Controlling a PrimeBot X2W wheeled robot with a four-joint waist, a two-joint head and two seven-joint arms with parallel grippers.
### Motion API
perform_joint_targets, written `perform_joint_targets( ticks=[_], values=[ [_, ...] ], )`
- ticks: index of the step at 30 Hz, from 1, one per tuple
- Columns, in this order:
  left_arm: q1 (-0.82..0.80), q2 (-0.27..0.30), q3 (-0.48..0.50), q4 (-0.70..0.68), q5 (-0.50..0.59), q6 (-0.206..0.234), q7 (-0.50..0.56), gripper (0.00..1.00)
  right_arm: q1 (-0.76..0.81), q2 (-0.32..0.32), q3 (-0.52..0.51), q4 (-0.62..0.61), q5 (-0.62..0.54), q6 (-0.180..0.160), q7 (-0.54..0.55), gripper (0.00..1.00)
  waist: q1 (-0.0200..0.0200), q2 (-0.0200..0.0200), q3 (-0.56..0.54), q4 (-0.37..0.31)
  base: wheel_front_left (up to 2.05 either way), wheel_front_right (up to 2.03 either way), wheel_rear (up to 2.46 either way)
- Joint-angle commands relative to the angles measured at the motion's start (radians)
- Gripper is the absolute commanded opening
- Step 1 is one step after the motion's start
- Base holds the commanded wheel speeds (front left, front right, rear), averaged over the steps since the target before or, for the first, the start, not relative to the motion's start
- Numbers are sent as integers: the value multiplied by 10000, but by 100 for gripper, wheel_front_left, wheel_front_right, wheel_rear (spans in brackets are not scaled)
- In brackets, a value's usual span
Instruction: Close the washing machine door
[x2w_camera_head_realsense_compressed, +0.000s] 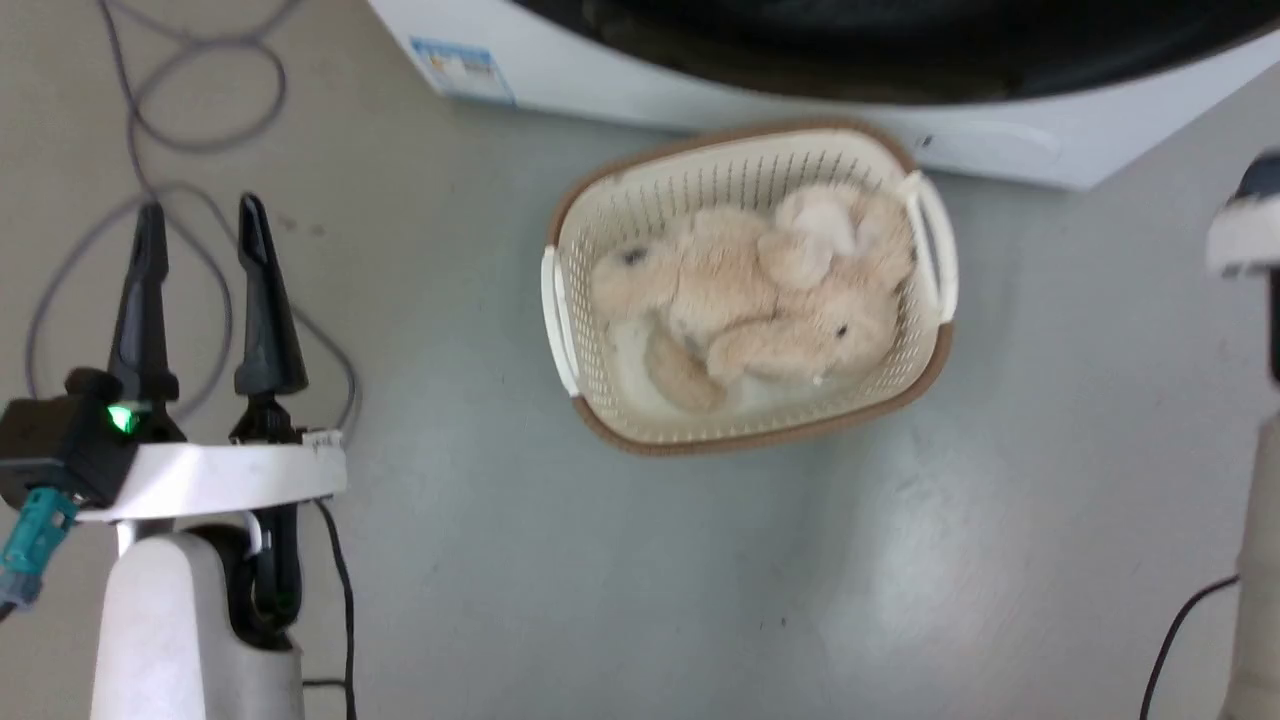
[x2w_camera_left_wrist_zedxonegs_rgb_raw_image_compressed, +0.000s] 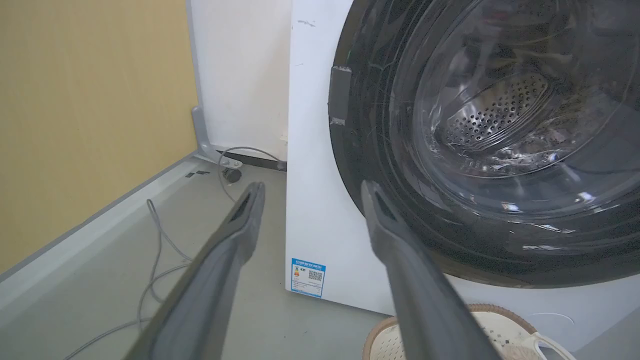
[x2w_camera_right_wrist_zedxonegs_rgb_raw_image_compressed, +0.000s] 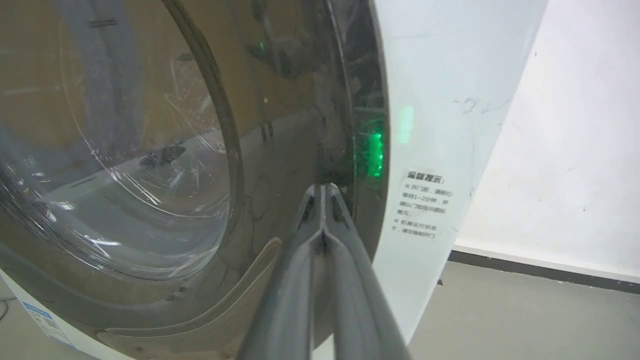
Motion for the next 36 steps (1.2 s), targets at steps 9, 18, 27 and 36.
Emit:
perform_joint_targets(
  ticks=[9, 18, 27, 36],
  values=[
    [1791, 7, 100, 853, 575, 300, -53, 100, 3279, 528, 72, -1453, 425, -11, -32, 0, -1, 0, -3215, -616, 0, 0, 0],
    [3225, 7, -154, 1070, 689, 1066, -53, 100, 5568, 653, 1255, -1877, 939, -11, -32, 100, -1, 0, -4811, -1197, 0, 0, 0],
    [3983, 7, -620, 1097, 902, 1419, -53, 100, 7202, 657, 1886, -2013, 1407, -11, -32, 100, -1, 0, -5742, -1688, 0, 0, 0],
    [4273, -10, -683, 1003, 752, 1384, 0, 0, 7944, 631, 2052, -2259, 1822, -2, 0, 0, -1, 0, -6013, -2043, 0, 0, 0]
  ],
)
